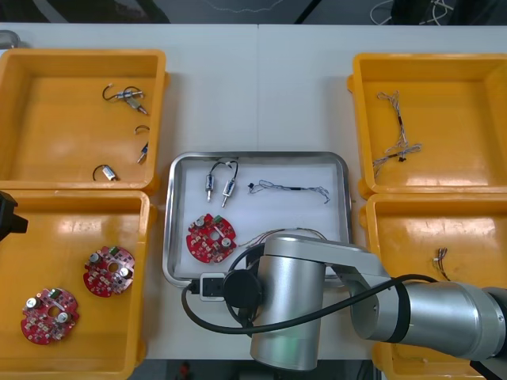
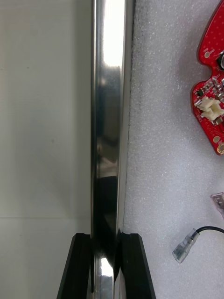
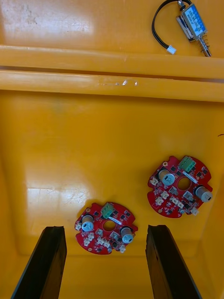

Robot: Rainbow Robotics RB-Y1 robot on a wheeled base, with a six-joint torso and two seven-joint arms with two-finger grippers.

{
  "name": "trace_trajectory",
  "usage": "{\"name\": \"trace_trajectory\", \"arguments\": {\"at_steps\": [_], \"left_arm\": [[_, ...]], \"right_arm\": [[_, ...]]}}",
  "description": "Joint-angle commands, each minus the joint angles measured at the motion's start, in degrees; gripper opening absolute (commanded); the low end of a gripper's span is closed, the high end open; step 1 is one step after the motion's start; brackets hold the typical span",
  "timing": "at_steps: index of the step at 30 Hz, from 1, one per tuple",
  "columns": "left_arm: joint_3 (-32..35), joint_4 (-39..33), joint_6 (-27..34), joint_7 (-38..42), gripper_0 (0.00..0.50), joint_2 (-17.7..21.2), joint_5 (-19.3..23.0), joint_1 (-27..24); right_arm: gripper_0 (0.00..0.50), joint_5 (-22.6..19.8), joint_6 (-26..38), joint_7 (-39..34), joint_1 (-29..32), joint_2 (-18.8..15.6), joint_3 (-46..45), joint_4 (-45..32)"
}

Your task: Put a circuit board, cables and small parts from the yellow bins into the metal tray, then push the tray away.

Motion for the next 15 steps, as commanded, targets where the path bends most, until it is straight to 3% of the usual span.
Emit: {"name": "trace_trajectory", "arguments": {"at_steps": [1,15], "left_arm": [[1.93,-1.7,-0.6,-2.14,0.5,2.41,0.48,0.99],[1.93,-1.7,-0.6,-2.14,0.5,2.41,0.48,0.99]], "right_arm": [[0.0,1.08,-0.42,1.19,-1.35,1.16,0.96,-0.4],[0.0,4.5,-0.51,1.54,-4.25,-1.47,0.88,-0.4]]}}
